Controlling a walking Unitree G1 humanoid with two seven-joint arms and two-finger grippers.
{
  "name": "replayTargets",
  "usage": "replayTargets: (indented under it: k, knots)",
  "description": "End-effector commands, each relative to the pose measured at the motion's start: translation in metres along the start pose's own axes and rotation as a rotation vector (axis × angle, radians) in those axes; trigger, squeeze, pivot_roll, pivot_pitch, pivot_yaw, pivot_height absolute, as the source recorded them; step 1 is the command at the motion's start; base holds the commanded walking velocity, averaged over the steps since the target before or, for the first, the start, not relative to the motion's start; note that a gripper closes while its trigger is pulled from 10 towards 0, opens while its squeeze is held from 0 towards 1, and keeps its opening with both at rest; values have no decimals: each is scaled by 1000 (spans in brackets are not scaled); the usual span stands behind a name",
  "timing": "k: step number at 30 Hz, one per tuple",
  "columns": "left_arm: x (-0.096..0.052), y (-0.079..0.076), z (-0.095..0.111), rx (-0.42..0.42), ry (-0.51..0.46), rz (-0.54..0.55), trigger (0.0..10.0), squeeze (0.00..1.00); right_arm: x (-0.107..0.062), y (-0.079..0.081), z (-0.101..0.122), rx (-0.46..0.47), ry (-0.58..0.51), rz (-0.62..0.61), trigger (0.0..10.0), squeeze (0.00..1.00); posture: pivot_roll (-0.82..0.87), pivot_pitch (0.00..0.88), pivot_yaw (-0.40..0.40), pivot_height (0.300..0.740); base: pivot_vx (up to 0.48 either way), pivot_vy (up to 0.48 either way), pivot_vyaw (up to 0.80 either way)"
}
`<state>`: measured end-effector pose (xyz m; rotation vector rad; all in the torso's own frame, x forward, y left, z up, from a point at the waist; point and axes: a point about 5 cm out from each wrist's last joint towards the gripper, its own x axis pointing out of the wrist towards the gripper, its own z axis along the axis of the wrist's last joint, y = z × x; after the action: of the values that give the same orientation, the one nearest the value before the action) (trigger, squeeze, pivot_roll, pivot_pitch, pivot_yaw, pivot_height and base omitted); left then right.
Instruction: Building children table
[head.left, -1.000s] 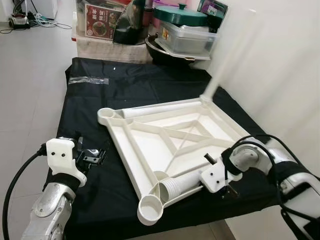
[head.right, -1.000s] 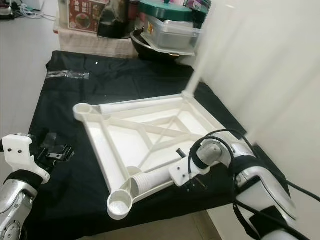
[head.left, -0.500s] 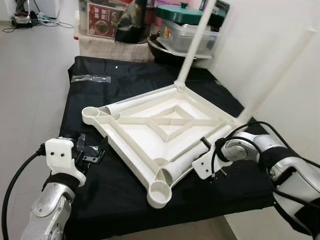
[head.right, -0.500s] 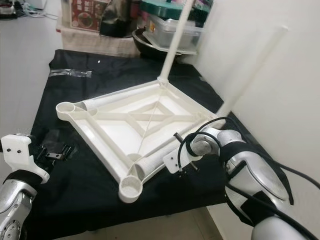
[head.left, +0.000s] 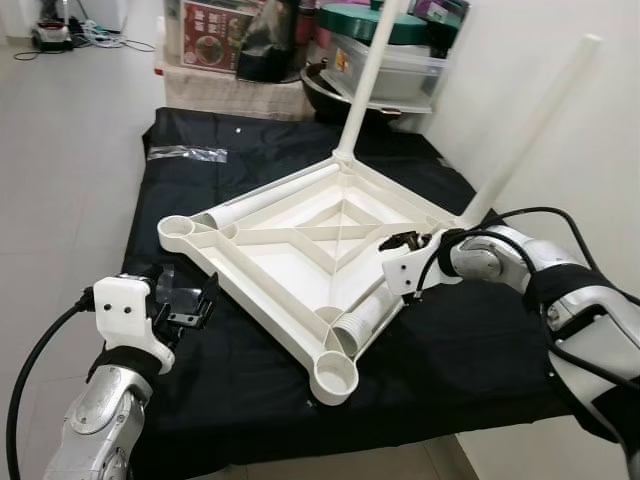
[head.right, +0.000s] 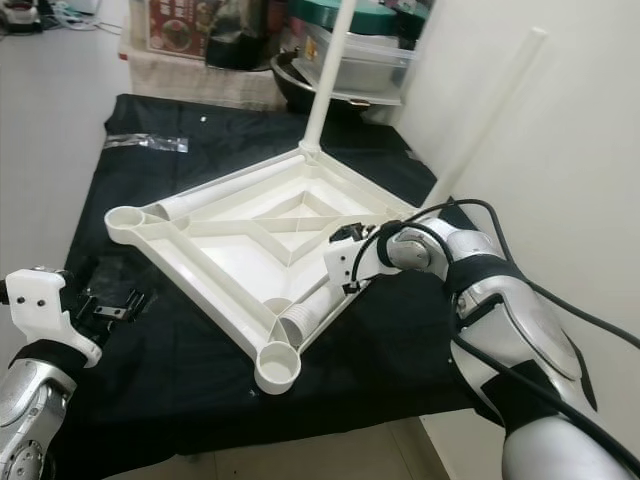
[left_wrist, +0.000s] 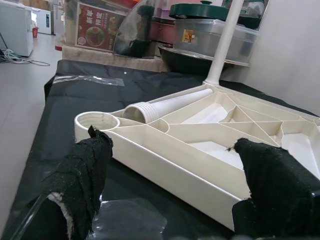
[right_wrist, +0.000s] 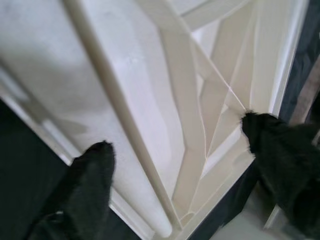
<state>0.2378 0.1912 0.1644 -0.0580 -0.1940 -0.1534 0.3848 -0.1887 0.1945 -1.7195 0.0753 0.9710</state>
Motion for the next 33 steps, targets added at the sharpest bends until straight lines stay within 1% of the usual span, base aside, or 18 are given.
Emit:
replayTargets:
  k: [1, 2, 5, 6, 7, 8, 9, 10, 14, 17, 18, 19, 22, 24, 25, 29, 30, 33]
  knots:
    - [-1, -2, -5, -11, 14, -7, 10000, 0, -14, -10, -12, 65, 29, -21, 10000, 1000, 144, 0, -215, 740, 0, 0, 0]
    - [-2, -2, -4, -10, 14, -7, 10000, 0, -22, -24, -14, 185, -19, -64, 10000, 1000, 142, 0, -216, 740, 0, 0, 0]
    - [-2, -2, -4, -10, 14, -7, 10000, 0, -22, -24, -14, 185, -19, -64, 10000, 1000, 142, 0, -216, 740, 0, 0, 0]
    - [-2, -2, -4, -10, 14, -7, 10000, 0, -28, -33, -14, 266, -64, -93, 10000, 1000, 142, 0, -216, 740, 0, 0, 0]
    - [-2, -2, -4, -10, 14, -7, 10000, 0, -28, -33, -14, 266, -64, -93, 10000, 1000, 142, 0, -216, 740, 0, 0, 0]
    - [-2, 2, -1, -37, -25, 38, 10000, 0, -20, -68, -2, 828, -295, -387, 10000, 1000, 141, 0, -217, 740, 0, 0, 0]
    - [-2, 5, 1, -47, -39, 60, 10000, 0, -10, -71, 6, 1030, -381, -442, 10000, 1000, 142, 0, -218, 740, 0, 0, 0]
    - [-2, 5, 1, -47, -39, 60, 10000, 0, -10, -71, 6, 1030, -381, -442, 10000, 1000, 142, 0, -218, 740, 0, 0, 0]
    - [-4, 10, 3, -33, -59, 111, 10000, 0, 34, -58, 43, 1404, -446, -377, 10000, 992, 151, 0, -217, 740, 0, 0, 0]
    - [-5, 11, 4, -29, -62, 118, 10000, 0, 40, -56, 50, 1460, -460, -349, 10000, 992, 151, 0, -217, 740, 0, 0, 0]
    - [-4, 11, 4, -30, -61, 120, 10000, 0, 55, -46, 74, 1470, -514, -246, 10000, 851, 151, 0, -213, 740, 0, 0, 0]
    - [-4, 11, 4, -30, -61, 120, 10000, 0, 55, -46, 74, 1470, -514, -246, 10000, 851, 151, 0, -213, 740, 0, 0, 0]
    - [-3, 12, 3, -32, -60, 124, 10000, 0, 76, -30, 118, 1525, -636, -54, 10000, 796, 162, 0, -217, 740, 0, 0, 0]
    - [-3, 12, 3, -32, -60, 124, 10000, 0, 76, -30, 118, 1525, -636, -54, 10000, 796, 162, 0, -217, 740, 0, 0, 0]
    - [-3, 12, 3, -32, -60, 127, 10000, 0, 81, -22, 127, 1543, -624, 10, 10000, 678, 165, 0, -221, 740, 0, 0, 0]
    - [-4, 13, 3, -34, -60, 131, 10000, 0, 85, -10, 145, 1554, -631, 136, 10000, 604, 163, 0, -221, 740, 0, 0, 0]
    - [-4, 13, 3, -35, -60, 132, 10000, 0, 83, -7, 152, 1548, -655, 176, 10000, 502, 159, 0, -217, 740, 0, 0, 0]
    - [-4, 12, 3, -38, -61, 131, 10000, 0, 82, -3, 156, 1527, -659, 210, 10000, 478, 158, 0, -217, 740, 0, 0, 0]
